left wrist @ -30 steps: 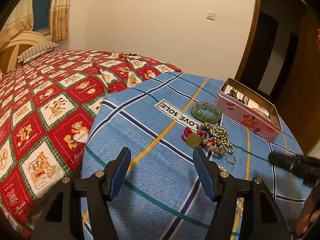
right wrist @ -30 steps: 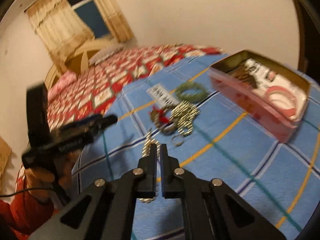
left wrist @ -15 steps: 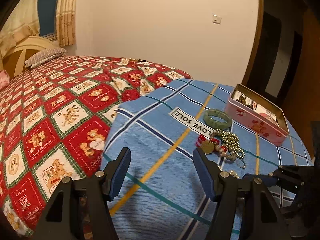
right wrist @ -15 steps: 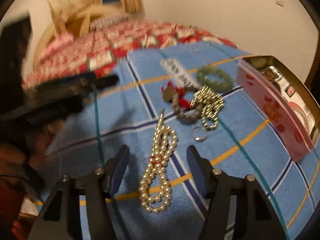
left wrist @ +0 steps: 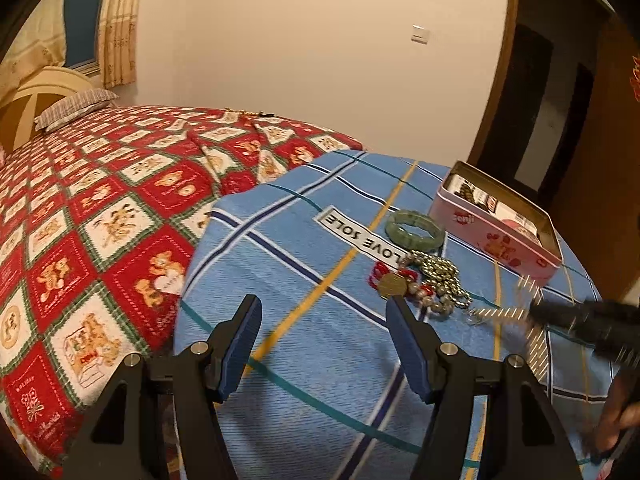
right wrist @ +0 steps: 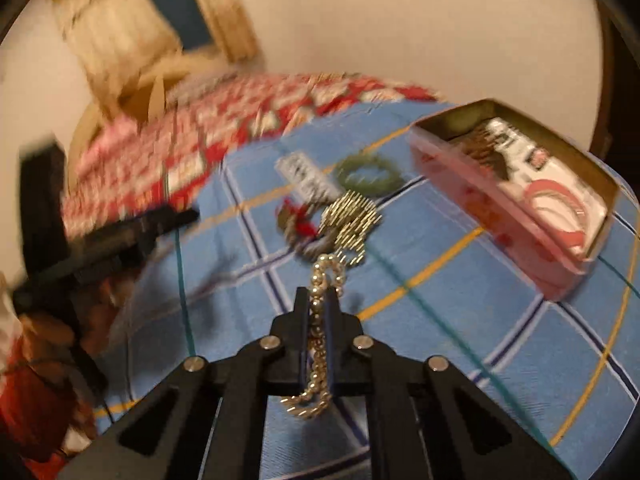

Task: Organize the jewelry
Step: 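Grasp the pearl necklace with the right tool and lift it, then carry the pearls into the tin with the right tool while the left tool carries the gold chain in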

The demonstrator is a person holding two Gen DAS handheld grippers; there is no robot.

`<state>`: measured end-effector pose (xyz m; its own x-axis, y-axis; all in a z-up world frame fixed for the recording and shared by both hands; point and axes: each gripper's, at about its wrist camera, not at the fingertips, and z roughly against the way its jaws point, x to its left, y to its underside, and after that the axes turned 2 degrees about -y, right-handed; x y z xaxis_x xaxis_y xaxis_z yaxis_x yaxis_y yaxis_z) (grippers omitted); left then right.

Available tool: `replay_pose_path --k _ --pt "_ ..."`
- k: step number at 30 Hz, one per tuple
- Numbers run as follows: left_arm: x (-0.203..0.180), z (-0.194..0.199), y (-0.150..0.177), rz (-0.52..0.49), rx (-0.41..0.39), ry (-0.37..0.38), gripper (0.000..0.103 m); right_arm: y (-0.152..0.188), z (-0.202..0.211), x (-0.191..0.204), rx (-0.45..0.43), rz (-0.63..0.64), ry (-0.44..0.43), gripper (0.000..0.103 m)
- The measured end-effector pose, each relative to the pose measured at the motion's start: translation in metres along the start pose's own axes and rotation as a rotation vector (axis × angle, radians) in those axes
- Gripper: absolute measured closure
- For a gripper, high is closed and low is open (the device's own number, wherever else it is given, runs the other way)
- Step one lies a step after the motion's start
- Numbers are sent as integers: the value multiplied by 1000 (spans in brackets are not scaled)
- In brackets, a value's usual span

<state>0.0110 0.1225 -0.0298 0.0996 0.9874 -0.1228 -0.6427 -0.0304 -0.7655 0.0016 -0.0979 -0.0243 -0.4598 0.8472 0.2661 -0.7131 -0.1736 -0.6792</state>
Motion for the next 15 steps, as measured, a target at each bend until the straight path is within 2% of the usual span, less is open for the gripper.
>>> replay_pose_path --k 6,10,13,15 --pt "-23 -5 -7 -40 4 86 38 -17 28 -24 -148 -76 15 94" --pt "-50 -15 -21 -80 6 153 38 -29 33 -40 -242 -135 63 94" --pt "-75 -28 -32 -146 1 194 38 -35 36 -51 -299 -155 110 94" --pt "-91 -41 -35 -196 25 183 38 -34 37 -58 -315 -170 125 94"
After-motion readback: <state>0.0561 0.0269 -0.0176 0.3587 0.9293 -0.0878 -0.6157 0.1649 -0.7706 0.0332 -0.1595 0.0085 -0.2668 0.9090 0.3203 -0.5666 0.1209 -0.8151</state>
